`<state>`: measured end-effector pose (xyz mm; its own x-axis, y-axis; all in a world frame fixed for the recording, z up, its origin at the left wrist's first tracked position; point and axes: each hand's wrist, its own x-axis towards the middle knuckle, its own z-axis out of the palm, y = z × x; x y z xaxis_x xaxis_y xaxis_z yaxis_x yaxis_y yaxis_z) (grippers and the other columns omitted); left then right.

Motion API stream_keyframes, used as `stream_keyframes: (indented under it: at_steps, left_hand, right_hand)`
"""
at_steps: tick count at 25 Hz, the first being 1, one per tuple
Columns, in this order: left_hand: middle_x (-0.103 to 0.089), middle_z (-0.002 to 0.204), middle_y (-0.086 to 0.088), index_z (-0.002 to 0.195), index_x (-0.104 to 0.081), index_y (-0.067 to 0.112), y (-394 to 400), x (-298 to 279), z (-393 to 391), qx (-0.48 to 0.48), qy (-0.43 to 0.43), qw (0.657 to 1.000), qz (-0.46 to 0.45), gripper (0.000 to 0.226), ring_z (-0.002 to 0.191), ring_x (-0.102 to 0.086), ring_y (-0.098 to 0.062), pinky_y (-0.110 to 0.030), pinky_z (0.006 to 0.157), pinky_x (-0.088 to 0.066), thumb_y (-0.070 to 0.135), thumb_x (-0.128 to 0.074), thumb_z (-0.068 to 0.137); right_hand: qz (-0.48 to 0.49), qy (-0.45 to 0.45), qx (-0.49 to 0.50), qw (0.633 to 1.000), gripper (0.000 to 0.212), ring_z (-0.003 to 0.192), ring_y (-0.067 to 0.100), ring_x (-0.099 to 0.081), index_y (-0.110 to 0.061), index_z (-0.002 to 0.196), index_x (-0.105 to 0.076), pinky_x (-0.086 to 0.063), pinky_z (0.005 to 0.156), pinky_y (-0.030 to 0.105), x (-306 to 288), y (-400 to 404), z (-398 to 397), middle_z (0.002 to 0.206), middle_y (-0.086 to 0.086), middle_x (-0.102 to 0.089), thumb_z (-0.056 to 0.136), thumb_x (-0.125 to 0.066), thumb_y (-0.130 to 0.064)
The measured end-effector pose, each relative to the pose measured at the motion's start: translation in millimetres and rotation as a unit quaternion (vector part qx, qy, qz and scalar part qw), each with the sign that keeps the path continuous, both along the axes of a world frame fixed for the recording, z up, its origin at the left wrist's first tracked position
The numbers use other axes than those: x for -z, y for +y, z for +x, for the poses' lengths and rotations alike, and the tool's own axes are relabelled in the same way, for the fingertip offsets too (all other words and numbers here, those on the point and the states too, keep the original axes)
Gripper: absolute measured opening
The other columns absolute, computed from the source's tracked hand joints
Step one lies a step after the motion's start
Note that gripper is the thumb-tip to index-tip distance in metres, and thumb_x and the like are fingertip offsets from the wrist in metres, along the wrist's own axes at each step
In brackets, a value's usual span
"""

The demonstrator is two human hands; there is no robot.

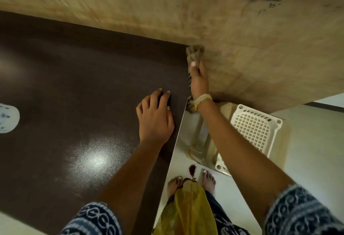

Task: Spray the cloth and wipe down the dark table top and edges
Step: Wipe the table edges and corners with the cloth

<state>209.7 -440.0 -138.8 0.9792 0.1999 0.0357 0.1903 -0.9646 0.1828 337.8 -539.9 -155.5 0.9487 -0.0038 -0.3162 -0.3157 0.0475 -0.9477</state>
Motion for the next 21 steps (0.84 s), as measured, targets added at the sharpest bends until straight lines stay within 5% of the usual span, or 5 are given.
stream_keyframes:
  at_steps: [3, 7, 9, 15, 21]
  left_hand:
    - [-0.048, 0.141, -0.005, 0.135, -0.05, 0.019, -1, -1, 0, 0.002, 0.004, 1.0, 0.008, 0.045, 0.123, -0.043, -0.027, -0.045, 0.1, -0.034, 0.027, -0.041, 0.091]
    - [-0.047, 0.143, -0.004, 0.136, -0.05, 0.02, -1, 0, 0, 0.0, 0.01, 1.0, 0.004, 0.045, 0.123, -0.043, -0.026, -0.044, 0.101, -0.034, 0.027, -0.041, 0.092]
    - [-0.048, 0.143, -0.004, 0.136, -0.05, 0.02, 0, 1, 1, -0.005, 0.008, 1.0, 0.003, 0.045, 0.123, -0.043, -0.025, -0.044, 0.101, -0.034, 0.027, -0.042, 0.092]
    - [-0.049, 0.142, -0.004, 0.135, -0.051, 0.021, 1, 2, -2, -0.004, 0.0, 1.0, -0.004, 0.045, 0.122, -0.046, -0.026, -0.044, 0.101, -0.035, 0.028, -0.041, 0.091]
    - [-0.051, 0.137, -0.005, 0.132, -0.052, 0.019, -1, 1, -1, -0.007, -0.008, 1.0, -0.009, 0.044, 0.119, -0.047, -0.027, -0.045, 0.099, -0.036, 0.026, -0.044, 0.09]
  right_hand:
    - [-0.204, -0.035, -0.084, 0.975, 0.046, 0.135, 0.027, -0.041, -0.026, 0.149, -0.036, -0.037, 0.11, 0.036, -1, 2, -55, 0.151, 0.012, -0.037, 0.103, -0.039, -0.034]
    - [-0.497, -0.165, -0.149, 0.838, 0.045, 0.147, 0.038, -0.017, -0.032, 0.145, -0.041, -0.027, 0.115, 0.047, -1, 2, -4, 0.162, 0.013, -0.011, 0.101, -0.036, -0.038]
    - [-0.558, -0.208, -0.183, 0.783, 0.047, 0.148, 0.035, -0.015, -0.03, 0.146, -0.039, -0.017, 0.118, 0.048, -5, 12, 39, 0.16, 0.009, -0.023, 0.101, -0.033, -0.038]
    - [-0.601, -0.283, -0.251, 0.705, 0.051, 0.143, 0.03, -0.03, -0.02, 0.148, -0.037, -0.02, 0.117, 0.046, -10, 20, 64, 0.148, 0.007, -0.045, 0.1, -0.031, -0.035]
    - [-0.497, -0.443, -0.529, 0.526, 0.05, 0.148, 0.022, -0.022, -0.027, 0.152, -0.026, -0.018, 0.117, 0.042, -20, 0, 45, 0.159, 0.001, -0.028, 0.104, -0.03, -0.038]
